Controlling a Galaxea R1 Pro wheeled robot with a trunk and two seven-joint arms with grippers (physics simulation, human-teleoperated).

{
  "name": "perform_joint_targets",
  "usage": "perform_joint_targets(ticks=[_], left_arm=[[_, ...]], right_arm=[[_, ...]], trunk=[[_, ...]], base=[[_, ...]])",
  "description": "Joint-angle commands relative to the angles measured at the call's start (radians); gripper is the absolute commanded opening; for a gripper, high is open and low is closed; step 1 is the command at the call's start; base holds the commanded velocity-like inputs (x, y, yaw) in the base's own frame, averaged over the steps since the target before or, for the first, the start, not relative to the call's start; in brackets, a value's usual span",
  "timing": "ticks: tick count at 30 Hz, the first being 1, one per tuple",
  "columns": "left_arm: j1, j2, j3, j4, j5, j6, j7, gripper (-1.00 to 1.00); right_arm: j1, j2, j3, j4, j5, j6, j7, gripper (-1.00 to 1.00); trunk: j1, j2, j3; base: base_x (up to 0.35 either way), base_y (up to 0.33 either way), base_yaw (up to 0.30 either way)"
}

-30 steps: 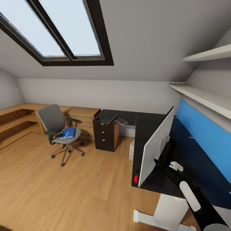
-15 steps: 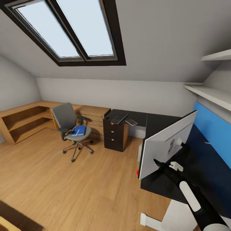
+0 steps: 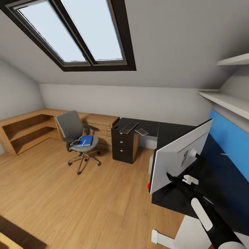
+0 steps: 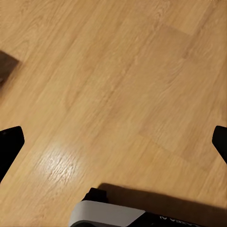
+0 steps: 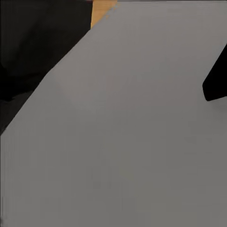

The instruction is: In the bedroom, organize the workspace by keeping the computer under the desk, ensuring the monitor is on the desk, placing the keyboard on the desk next to the monitor, placing the mouse on the desk next to the keyboard, moving the folder from the swivel chair onto the desk next to the mouse, stacking the notebook on top of the folder with the pen on top of the notebook, and positioning the swivel chair next to the desk.

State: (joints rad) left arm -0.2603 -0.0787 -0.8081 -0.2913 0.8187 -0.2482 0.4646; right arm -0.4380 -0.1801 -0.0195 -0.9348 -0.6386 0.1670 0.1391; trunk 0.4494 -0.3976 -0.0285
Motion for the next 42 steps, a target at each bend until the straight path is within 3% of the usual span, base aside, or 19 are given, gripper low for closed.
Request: perform_joint_targets(ticks=[1,3,4,5,8,9,10,13,16,17,19,25,29,32,33,35,37,39,42], left_arm=[[-0.001,0.0,-0.009,0.0,0.01,-0.005,0.005,1.0],[-0.001,0.0,-0.009,0.0,0.01,-0.005,0.005,1.0],[-0.001,0.0,-0.009,0.0,0.01,-0.005,0.005,1.0],[-0.001,0.0,-0.008,0.0,0.01,-0.005,0.005,1.0],[-0.001,0.0,-0.008,0.0,0.009,-0.005,0.005,1.0],[-0.001,0.0,-0.008,0.0,0.009,-0.005,0.005,1.0],[-0.001,0.0,-0.008,0.0,0.008,-0.005,0.006,1.0],[-0.001,0.0,-0.007,0.0,0.007,-0.006,0.008,1.0],[-0.001,0.0,-0.007,0.0,0.007,-0.007,0.011,1.0],[-0.001,0.001,-0.005,0.0,0.007,-0.007,0.012,1.0],[-0.001,0.004,-0.001,0.0,0.007,-0.006,0.011,1.0],[-0.001,0.036,0.022,-0.03,0.006,-0.004,0.006,1.0],[-0.001,0.083,0.033,-0.205,0.006,0.041,0.006,1.0],[-0.001,0.156,0.059,-0.568,0.006,0.337,0.023,1.0],[-0.001,0.162,0.074,-0.622,0.006,0.388,0.032,1.0],[-0.001,0.17,0.16,-0.805,0.006,0.573,0.083,1.0],[0.0,0.155,0.234,-0.938,0.006,0.701,0.149,1.0],[0.0,0.148,0.273,-1.024,0.008,0.763,0.186,1.0],[0.0,0.147,0.281,-1.028,0.007,0.781,0.2,1.0]], right_arm=[[-0.001,0.007,0.002,0.014,0.029,-0.017,-0.007,1.0],[-0.001,0.017,0.005,0.027,0.065,-0.042,-0.02,1.0],[-0.001,0.035,0.008,0.041,0.12,-0.083,-0.042,1.0],[-0.001,0.055,0.009,0.064,0.221,-0.146,-0.084,1.0],[-0.002,0.065,0.01,0.089,0.292,-0.19,-0.112,1.0],[-0.003,0.069,0.01,0.111,0.329,-0.217,-0.13,1.0],[-0.013,0.074,0.009,0.219,0.397,-0.309,-0.196,1.0],[-0.038,0.075,0.009,0.319,0.415,-0.372,-0.249,1.0],[-0.103,0.075,0.009,0.456,0.423,-0.452,-0.302,1.0],[-0.156,0.074,0.008,0.554,0.424,-0.499,-0.321,1.0],[-0.182,0.072,0.007,0.6,0.425,-0.521,-0.328,1.0],[-0.205,0.06,0.002,0.64,0.422,-0.539,-0.334,1.0],[-0.21,0.052,-0.001,0.649,0.42,-0.541,-0.34,1.0],[-0.211,0.049,-0.002,0.648,0.42,-0.542,-0.371,1.0],[-0.211,0.049,-0.002,0.648,0.421,-0.542,-0.379,1.0],[-0.211,0.05,0.001,0.64,0.424,-0.545,-0.407,1.0],[-0.211,0.051,0.005,0.591,0.426,-0.562,-0.437,1.0],[-0.21,0.051,0.005,0.553,0.429,-0.574,-0.45,1.0],[-0.21,0.051,0.006,0.542,0.431,-0.577,-0.453,1.0]], trunk=[[0.001,-0.002,-0.002],[0.001,-0.002,-0.002],[0.001,-0.002,-0.002],[0.001,-0.002,-0.002],[0.001,-0.002,-0.002],[0.001,-0.002,-0.002],[0.001,-0.002,-0.002],[0.001,-0.002,-0.002],[0.001,-0.002,-0.002],[0.001,-0.002,-0.002],[0.001,-0.002,-0.002],[0.001,-0.002,-0.002],[0.001,-0.002,-0.002],[0.001,-0.002,-0.002],[0.001,-0.002,-0.002],[0.001,-0.002,-0.002],[0.001,-0.002,-0.002],[0.001,-0.002,-0.002],[0.001,-0.002,-0.002]], base=[[0.0,0.0,0.0],[0.0,0.0,0.0],[0.0,0.0,0.0],[0.0,0.0,0.0],[0.0,0.0,0.0],[0.0,0.0,0.0],[0.0,0.0,0.0],[0.0,0.0,0.0],[0.0,0.0,0.0],[0.0,0.0,0.0],[0.0,0.0,0.0],[0.0,0.0,0.0],[0.0,0.0,0.0],[0.0,0.0,0.0],[0.0,0.0,0.0],[0.0,0.0,0.0],[0.0,0.0,0.0],[0.0,0.0,0.0],[0.0,0.0,0.0]])
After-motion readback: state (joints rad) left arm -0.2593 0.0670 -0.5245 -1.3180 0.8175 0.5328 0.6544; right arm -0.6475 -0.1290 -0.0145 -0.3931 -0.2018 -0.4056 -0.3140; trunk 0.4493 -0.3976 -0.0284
